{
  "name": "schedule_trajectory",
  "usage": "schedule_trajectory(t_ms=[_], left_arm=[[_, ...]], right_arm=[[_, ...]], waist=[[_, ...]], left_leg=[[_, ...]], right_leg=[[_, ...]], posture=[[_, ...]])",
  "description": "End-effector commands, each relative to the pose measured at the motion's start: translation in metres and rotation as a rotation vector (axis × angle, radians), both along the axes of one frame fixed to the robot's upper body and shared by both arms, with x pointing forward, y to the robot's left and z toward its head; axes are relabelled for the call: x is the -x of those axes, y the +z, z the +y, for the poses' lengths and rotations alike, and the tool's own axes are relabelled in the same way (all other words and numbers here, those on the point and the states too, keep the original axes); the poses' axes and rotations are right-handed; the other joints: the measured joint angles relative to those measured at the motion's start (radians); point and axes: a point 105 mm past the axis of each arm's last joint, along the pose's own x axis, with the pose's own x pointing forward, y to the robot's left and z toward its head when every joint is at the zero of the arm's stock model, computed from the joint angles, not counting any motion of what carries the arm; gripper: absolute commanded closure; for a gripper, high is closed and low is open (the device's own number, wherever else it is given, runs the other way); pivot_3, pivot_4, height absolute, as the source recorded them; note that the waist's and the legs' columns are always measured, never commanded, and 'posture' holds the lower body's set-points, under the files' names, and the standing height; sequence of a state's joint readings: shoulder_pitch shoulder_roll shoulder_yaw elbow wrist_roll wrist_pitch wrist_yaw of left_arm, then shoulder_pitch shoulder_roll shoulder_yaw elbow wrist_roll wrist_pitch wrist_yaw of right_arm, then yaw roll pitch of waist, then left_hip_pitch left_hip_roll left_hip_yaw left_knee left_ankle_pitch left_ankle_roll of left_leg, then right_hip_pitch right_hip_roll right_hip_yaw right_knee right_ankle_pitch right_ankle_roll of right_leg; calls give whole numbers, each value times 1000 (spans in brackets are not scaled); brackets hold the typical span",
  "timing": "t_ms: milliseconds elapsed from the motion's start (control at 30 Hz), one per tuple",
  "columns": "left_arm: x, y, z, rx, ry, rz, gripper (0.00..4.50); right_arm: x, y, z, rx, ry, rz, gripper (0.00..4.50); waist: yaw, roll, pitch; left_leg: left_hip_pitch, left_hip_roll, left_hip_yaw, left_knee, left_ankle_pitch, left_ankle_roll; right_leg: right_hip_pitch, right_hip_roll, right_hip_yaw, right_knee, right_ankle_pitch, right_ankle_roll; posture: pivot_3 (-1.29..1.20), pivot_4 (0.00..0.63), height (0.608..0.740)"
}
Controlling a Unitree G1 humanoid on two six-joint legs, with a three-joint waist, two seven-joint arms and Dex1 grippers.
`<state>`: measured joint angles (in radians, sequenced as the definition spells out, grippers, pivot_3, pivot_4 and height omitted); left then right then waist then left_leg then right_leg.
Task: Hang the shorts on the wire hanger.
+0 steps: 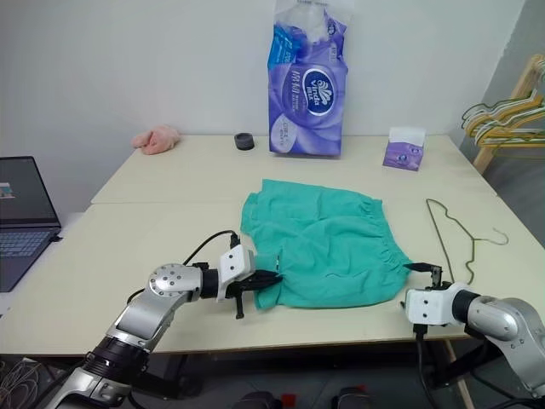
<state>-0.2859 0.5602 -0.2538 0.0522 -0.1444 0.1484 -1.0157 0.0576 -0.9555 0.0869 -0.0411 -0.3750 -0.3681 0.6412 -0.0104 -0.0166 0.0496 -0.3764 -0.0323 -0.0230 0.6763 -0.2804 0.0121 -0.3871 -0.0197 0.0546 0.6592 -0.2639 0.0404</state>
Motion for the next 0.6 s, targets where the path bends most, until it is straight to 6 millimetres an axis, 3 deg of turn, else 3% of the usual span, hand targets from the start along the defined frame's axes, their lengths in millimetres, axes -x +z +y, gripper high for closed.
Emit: schedule_trajectory(t_ms=[33, 200, 267, 400, 600], left_arm=[[-6, 22, -1, 50, -3, -53, 4479], [-10, 26, 5, 52, 16, -60, 4479], [-11, 27, 8, 48, 21, -62, 4500], [-13, 29, 18, 34, 34, -66, 4500], [-10, 30, 27, 6, 10, -45, 4500]], right_arm=[[-15, -7, 12, 42, 68, -57, 0], [-45, -13, 22, 61, 64, -104, 0], [-53, -14, 23, 59, 61, -112, 380], [-63, -11, 24, 19, 43, -81, 1606], [-55, 3, 32, -108, 35, -6, 3826]], waist=[[-7, -2, 0], [-23, -5, 2], [-24, -5, 2], [-22, -5, 2], [-20, -5, 2]], left_leg=[[1, 0, 0, 0, 0, 0], [12, 1, 0, -3, -1, -1], [15, 1, 0, -5, -1, -1], [15, 1, 0, -6, -1, -1], [14, 1, 0, -6, -1, -1]], right_leg=[[1, 0, 1, 0, 0, 0], [10, 0, 1, 0, -1, -3], [12, 1, 1, 0, -1, -4], [12, 0, 1, 0, 0, -7], [12, 0, 1, 0, 0, -7]], posture=[[-55, 33, 740], [-47, 27, 740], [-33, 21, 740], [-19, 17, 740], [-23, 20, 740]])
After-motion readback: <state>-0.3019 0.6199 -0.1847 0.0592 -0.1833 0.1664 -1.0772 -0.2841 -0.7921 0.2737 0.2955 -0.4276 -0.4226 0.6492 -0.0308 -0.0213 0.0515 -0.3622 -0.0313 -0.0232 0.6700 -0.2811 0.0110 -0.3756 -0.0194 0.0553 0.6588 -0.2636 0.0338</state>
